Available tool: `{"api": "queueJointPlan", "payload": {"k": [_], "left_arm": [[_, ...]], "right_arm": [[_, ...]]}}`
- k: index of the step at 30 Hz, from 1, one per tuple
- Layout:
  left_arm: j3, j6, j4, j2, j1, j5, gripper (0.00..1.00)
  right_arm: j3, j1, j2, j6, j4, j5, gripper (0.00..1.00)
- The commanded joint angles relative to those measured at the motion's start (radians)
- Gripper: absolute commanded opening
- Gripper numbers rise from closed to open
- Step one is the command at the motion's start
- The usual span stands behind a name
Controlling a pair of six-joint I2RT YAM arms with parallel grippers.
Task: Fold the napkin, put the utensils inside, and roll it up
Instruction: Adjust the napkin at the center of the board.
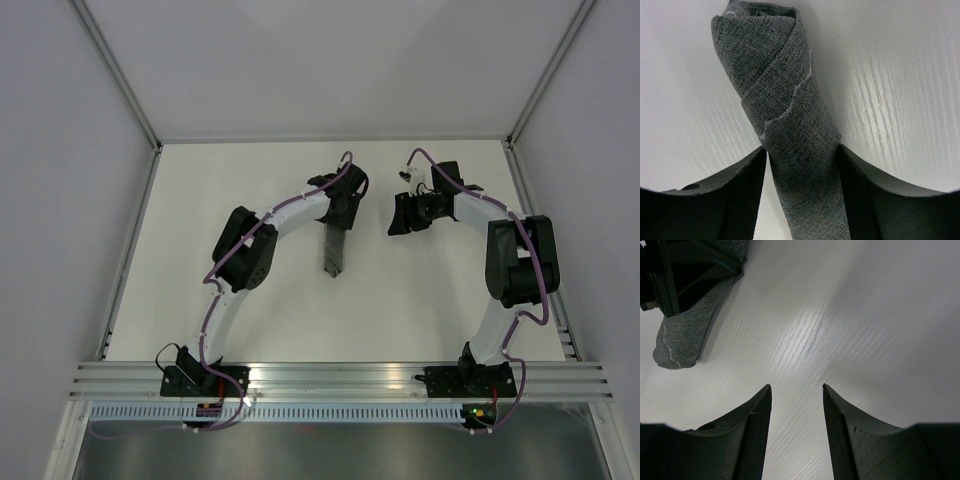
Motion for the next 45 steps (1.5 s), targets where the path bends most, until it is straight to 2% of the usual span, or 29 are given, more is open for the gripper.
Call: {"api": "queueJointPlan", "payload": {"k": [1,11,19,23,30,35,38,42,45], "left_arm": [[-0.042,-0.008,-0.025,0.0,0.0,0.051,0.65],[-0.08,0.007,0.035,-0.042,0.004,0.138,0.7],[-0.088,-0.032,0.043,-0.054,0.012,0.167,0.69],[-0.091,-0.074,0.03,-0.047,0.02,0.112,0.64],[-0.091,-0.106,-0.01,-0.014,0.052,-0.001,0.51],[-0.089,-0.088,-0.029,-0.002,0.062,-0.038,0.48],[-0.097,-0.085,-0.02,-0.022,0.061,-0.025,0.51],[-0.102,-0.083,0.003,-0.059,0.061,-0.014,0.62],[-0.094,-0.08,0.01,-0.077,0.064,-0.005,0.68]], "right_arm": [[0.0,-0.003,-0.044,-0.01,-0.008,0.016,0.51],[0.025,-0.003,-0.053,-0.004,-0.025,0.021,0.51],[0.034,-0.003,-0.044,-0.002,-0.031,0.018,0.49],[0.051,-0.003,-0.036,-0.001,-0.04,0.013,0.47],[0.059,-0.003,-0.029,-0.004,-0.045,0.015,0.31],[0.062,-0.003,-0.029,0.001,-0.042,0.015,0.27],[0.06,-0.003,-0.029,0.001,-0.042,0.015,0.27],[0.062,-0.003,-0.03,-0.002,-0.048,0.016,0.27],[0.062,-0.003,-0.03,-0.002,-0.049,0.015,0.27]]}}
